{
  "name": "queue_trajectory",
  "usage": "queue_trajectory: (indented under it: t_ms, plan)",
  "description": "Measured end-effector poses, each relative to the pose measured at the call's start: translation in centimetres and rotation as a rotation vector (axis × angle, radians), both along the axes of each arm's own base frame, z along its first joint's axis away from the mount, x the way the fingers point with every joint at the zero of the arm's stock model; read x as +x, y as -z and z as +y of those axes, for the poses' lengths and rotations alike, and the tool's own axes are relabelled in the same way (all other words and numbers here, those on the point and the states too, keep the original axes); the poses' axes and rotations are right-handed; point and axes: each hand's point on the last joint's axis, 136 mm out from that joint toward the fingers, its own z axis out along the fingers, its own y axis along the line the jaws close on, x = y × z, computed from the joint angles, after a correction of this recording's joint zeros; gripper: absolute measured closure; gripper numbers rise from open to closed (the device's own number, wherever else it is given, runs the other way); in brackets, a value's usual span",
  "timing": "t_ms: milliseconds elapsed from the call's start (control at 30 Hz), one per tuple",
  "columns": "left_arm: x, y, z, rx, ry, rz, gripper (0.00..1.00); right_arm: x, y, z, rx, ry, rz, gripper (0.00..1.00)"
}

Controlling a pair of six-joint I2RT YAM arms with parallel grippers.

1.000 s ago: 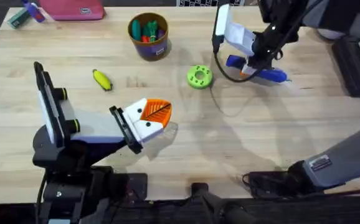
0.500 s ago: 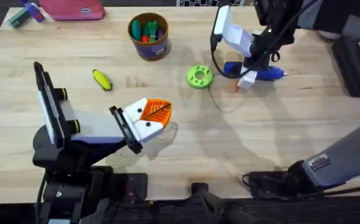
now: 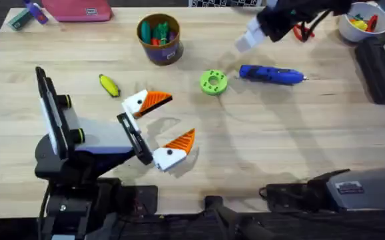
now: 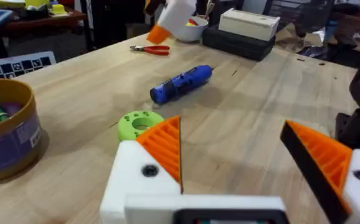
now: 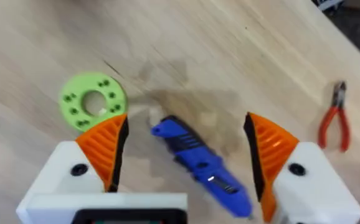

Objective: Pick up the gripper from the table and insert it into the empty holder that is missing its gripper. Then pick up a screw, insert it into the mounting hole, and use the screwdriver to tighten it. Finally, clean up the table by picking up the vegetable and placing it into the bucket.

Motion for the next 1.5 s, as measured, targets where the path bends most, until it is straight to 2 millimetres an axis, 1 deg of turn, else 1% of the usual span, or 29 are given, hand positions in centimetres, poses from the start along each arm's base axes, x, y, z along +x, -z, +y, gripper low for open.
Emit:
queue_trajectory:
  t_ms: [67,133,267,333,433,533,600,667,767,867,967,1033,1100,1167,1267,1400,1433,1500]
  plan:
    - [0.0,0.0,0.0,-0.005,-0.002,0.008,0.015,-1.3,-0.9,0.0,0.066,0.09,0.032,0.008]
    - [0.2,0.0,0.2,-0.014,-0.017,0.023,0.015,-3.1,-1.4,-0.3,0.113,0.166,0.083,0.008]
    - [1.1,-0.2,1.1,-0.019,-0.102,0.072,0.016,-6.0,-2.5,-0.7,0.168,0.233,0.143,0.008]
    - [1.5,-0.4,1.7,-0.007,-0.159,0.112,0.016,-7.0,-3.9,-0.8,0.2,0.249,0.124,0.008]
    - [1.7,-1.5,2.8,0.038,-0.246,0.187,0.015,-8.6,-5.7,-1.1,0.249,0.262,0.074,0.008]
    - [2.2,-3.7,4.2,0.099,-0.339,0.244,0.015,-10.9,-6.7,-1.6,0.295,0.273,0.03,0.008]
    - [2.6,-5.1,5.1,0.144,-0.397,0.293,0.015,-12.7,-6.5,-2.1,0.317,0.286,0.015,0.009]
    - [3.2,-5.7,6.1,0.191,-0.452,0.364,0.015,-14.4,-5.9,-2.5,0.332,0.296,0.012,0.008]
    - [4.5,-6.2,7.3,0.259,-0.518,0.465,0.015,-16.6,-4.2,-3.1,0.339,0.31,0.02,0.008]
    - [6.2,-6.4,8.1,0.303,-0.549,0.533,0.015,-18.2,-2.6,-3.7,0.34,0.323,0.031,0.008]
    - [7.6,-6.4,8.4,0.329,-0.565,0.579,0.016,-19.3,-1.6,-4.2,0.338,0.338,0.042,0.008]
    - [8.3,-6.3,8.8,0.343,-0.581,0.599,0.015,-19.6,-1.4,-4.3,0.338,0.34,0.044,0.008]
    - [8.7,-6.1,9.8,0.356,-0.639,0.644,0.015,-19.6,-1.4,-4.3,0.339,0.339,0.041,0.008]
    - [8.9,-5.6,11.5,0.363,-0.735,0.733,0.016,-19.6,-1.4,-4.3,0.339,0.339,0.04,0.008]
    - [9.5,-4.6,14.8,0.372,-0.88,0.881,0.015,-19.5,-1.4,-4.3,0.341,0.34,0.04,0.008]
    - [11.6,-3.0,18.6,0.364,-1.003,1.032,0.015,-19.5,-1.4,-4.3,0.342,0.342,0.04,0.008]
    - [12.3,-2.4,19.7,0.363,-1.027,1.072,0.015,-19.5,-1.4,-4.3,0.342,0.341,0.04,0.008]
    - [13.3,-1.1,21.1,0.364,-1.054,1.142,0.015,-19.5,-1.4,-4.3,0.341,0.342,0.04,0.008]
